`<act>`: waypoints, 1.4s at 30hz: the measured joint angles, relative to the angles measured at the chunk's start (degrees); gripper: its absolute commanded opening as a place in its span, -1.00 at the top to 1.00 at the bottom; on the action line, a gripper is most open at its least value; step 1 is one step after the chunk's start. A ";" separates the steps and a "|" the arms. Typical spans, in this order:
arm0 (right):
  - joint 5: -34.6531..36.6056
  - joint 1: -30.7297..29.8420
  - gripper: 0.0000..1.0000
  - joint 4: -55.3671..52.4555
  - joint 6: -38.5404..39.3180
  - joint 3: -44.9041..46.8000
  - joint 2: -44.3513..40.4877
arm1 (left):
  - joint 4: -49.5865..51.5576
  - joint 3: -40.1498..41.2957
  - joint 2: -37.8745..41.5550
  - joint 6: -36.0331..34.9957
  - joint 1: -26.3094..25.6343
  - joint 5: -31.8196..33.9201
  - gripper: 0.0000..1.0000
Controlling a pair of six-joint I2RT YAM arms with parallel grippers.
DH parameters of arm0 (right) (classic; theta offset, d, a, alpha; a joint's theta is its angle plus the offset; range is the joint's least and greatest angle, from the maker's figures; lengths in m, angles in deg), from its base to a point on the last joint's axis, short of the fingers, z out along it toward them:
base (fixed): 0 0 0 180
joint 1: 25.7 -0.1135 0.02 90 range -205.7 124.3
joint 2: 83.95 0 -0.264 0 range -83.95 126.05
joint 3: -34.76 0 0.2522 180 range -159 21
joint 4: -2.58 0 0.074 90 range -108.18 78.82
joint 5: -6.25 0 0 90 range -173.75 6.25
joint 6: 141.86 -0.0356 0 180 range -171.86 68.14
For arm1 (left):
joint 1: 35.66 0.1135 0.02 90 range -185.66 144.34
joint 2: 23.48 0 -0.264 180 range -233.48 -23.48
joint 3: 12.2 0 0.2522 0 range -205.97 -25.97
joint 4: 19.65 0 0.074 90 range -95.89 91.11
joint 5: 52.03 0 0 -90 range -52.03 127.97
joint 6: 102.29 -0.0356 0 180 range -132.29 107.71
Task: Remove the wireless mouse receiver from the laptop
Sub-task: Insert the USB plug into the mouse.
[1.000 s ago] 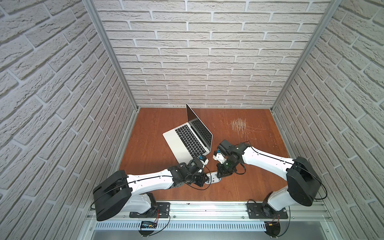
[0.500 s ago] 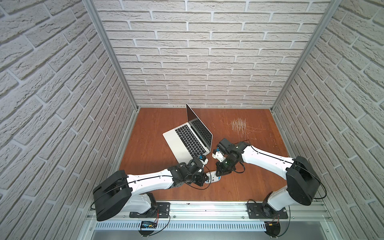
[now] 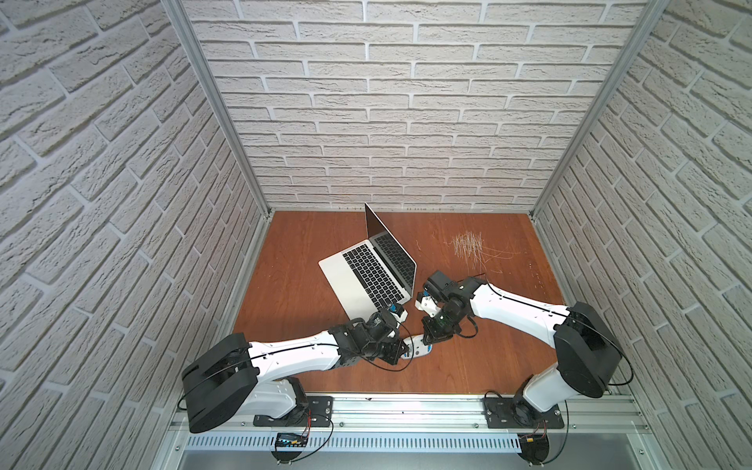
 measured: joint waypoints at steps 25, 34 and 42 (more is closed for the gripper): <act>0.13 0.00 0.54 -0.92 0.70 -2.38 2.67 | 0.00 0.00 -0.04 0.00 0.00 0.31 1.00; 0.61 0.02 0.11 -1.38 0.83 -2.56 2.67 | -0.02 0.00 -0.37 -0.02 0.00 0.22 1.00; 2.40 0.52 -0.26 -1.92 1.86 -3.41 0.96 | 0.09 0.02 -0.39 0.42 0.68 -0.79 1.00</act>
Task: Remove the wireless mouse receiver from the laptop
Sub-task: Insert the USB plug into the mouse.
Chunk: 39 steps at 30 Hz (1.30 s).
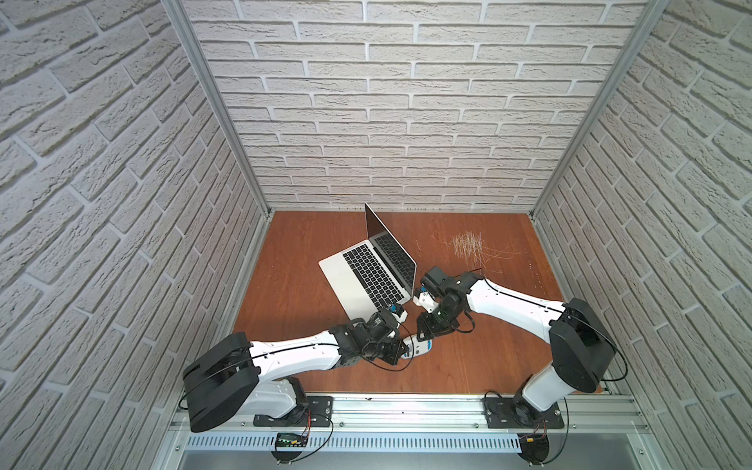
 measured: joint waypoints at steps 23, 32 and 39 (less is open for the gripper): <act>2.10 2.34 -0.30 13.31 -1.09 14.01 -12.66 | -11.34 3.56 -7.69 5.46 11.13 -21.46 1.00; 1.66 3.43 -0.22 16.87 0.83 14.01 -9.73 | -12.31 3.69 -8.41 5.77 11.58 -22.67 1.00; 0.59 3.98 -0.19 18.10 2.47 14.23 -9.16 | -12.61 4.02 -8.41 5.88 11.63 -22.93 1.00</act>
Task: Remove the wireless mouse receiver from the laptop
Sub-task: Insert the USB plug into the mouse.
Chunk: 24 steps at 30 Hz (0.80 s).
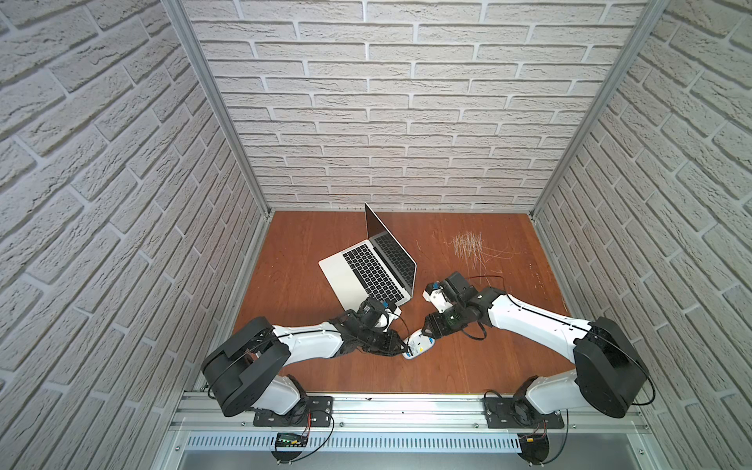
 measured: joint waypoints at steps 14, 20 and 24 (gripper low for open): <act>-0.85 0.42 -0.02 1.03 1.20 1.66 0.13 | -0.63 0.35 -0.02 0.02 0.11 -0.15 1.00; -0.87 0.42 -0.02 1.55 1.20 1.64 0.70 | -0.83 0.39 -0.07 0.22 0.15 -0.15 1.00; -1.05 0.42 -0.02 2.05 1.18 1.64 1.29 | -0.92 0.39 -0.13 0.39 0.24 -0.22 1.00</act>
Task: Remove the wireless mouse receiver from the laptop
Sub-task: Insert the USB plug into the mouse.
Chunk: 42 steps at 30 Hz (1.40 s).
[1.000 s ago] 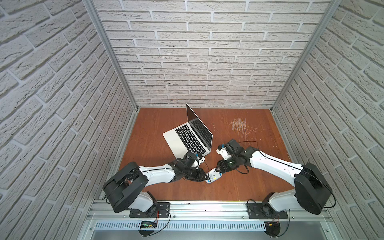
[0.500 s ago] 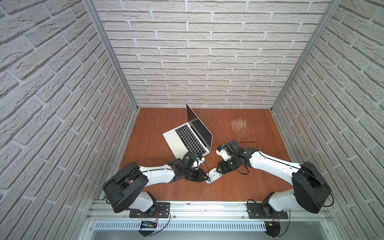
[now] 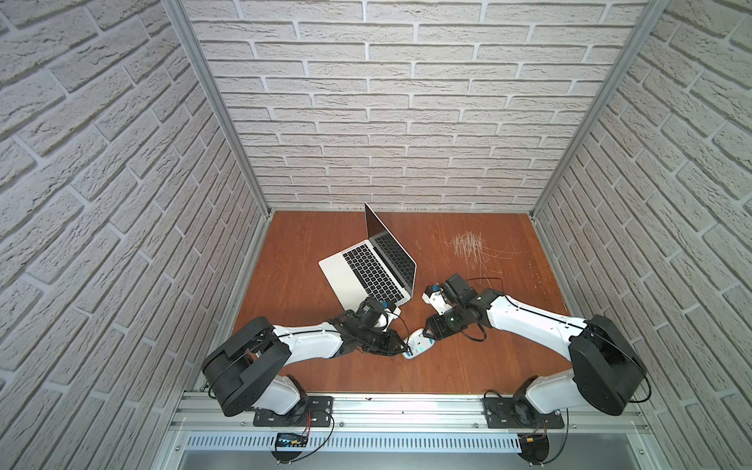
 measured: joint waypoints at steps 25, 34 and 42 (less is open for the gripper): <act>0.39 1.53 -0.26 0.37 -1.29 0.00 -1.22 | -0.39 0.24 -0.09 0.39 0.00 -0.17 1.00; -1.31 1.64 -0.21 2.10 -1.84 0.04 0.85 | -0.44 0.24 -0.20 0.39 0.00 -0.24 1.00; -3.26 1.66 -0.16 4.55 -2.03 0.11 2.82 | -0.81 0.35 -0.42 0.74 0.20 -0.20 1.00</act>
